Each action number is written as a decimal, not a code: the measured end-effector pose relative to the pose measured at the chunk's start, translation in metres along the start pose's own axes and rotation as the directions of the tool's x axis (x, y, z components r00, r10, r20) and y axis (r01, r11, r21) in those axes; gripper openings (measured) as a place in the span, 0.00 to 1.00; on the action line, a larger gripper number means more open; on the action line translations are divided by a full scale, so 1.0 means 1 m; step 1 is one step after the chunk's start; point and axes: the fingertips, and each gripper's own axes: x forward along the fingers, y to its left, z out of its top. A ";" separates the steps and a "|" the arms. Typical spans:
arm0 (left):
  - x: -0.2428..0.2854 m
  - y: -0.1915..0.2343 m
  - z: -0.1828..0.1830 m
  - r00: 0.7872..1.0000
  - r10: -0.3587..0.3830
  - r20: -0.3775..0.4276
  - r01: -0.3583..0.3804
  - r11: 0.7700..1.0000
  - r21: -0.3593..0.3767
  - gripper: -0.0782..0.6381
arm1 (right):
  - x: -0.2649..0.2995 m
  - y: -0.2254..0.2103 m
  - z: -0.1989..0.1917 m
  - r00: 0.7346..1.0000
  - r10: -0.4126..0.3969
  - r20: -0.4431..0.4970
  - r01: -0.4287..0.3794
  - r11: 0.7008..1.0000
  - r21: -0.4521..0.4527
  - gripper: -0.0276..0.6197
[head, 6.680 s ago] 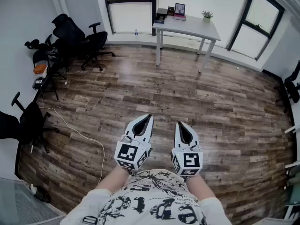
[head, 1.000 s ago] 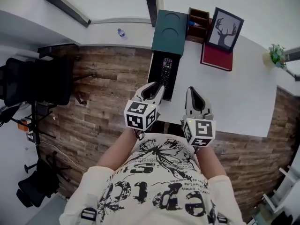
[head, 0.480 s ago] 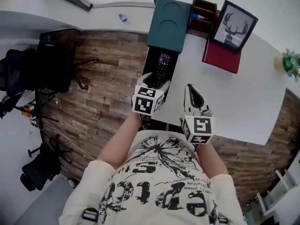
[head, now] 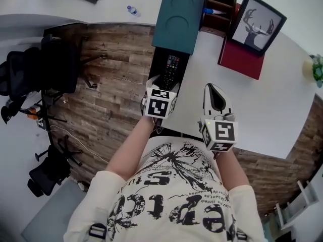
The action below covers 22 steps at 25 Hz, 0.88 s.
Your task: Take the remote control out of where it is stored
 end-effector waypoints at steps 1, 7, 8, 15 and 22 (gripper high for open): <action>0.002 0.000 -0.001 1.000 0.015 0.003 -0.015 1.000 0.015 0.50 | 0.001 -0.002 0.000 1.000 0.001 -0.002 -0.001 1.000 0.001 0.05; 0.007 0.000 -0.003 0.999 0.042 -0.005 -0.042 0.999 0.030 0.50 | 0.004 -0.014 -0.001 1.000 -0.008 -0.008 0.008 1.000 0.010 0.05; 0.007 0.000 -0.004 0.999 0.045 -0.007 -0.044 0.999 0.029 0.50 | 0.004 -0.015 -0.002 1.000 -0.009 -0.010 0.009 1.000 0.009 0.05; 0.006 0.006 -0.003 0.998 0.048 -0.033 -0.048 0.999 -0.005 0.47 | -0.002 -0.009 0.003 1.000 0.003 -0.006 -0.003 1.000 -0.014 0.05; -0.012 -0.002 0.005 0.999 0.010 0.031 -0.008 0.998 -0.070 0.46 | -0.009 -0.001 0.011 1.000 -0.003 0.017 0.004 0.999 -0.039 0.05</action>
